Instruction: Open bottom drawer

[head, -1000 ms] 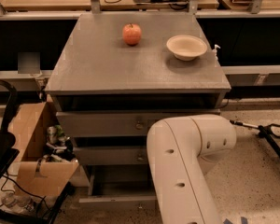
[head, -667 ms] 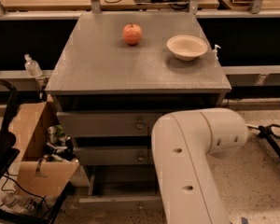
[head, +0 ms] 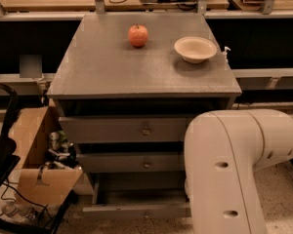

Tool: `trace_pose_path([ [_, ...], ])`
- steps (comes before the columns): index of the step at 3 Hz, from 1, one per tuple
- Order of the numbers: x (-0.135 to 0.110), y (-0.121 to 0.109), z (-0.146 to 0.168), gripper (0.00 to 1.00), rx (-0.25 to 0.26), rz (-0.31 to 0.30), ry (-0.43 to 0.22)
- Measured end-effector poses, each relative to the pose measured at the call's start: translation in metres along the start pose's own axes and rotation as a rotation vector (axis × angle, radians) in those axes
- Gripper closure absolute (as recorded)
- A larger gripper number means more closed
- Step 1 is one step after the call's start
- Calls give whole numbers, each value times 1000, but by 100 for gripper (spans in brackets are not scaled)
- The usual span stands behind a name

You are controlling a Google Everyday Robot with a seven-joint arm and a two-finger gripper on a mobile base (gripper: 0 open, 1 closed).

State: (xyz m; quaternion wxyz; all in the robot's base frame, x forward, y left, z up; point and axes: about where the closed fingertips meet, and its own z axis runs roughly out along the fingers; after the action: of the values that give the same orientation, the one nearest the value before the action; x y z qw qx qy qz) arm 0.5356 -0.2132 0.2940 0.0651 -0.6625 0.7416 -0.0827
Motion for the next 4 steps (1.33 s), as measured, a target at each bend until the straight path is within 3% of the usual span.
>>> trace_pose_path([
  [1,2,1,1,98,-2,0,2],
  [2,2,2,1,100,-3,0,2],
  [4,-37,-11,68,100,-23,-47,-130],
])
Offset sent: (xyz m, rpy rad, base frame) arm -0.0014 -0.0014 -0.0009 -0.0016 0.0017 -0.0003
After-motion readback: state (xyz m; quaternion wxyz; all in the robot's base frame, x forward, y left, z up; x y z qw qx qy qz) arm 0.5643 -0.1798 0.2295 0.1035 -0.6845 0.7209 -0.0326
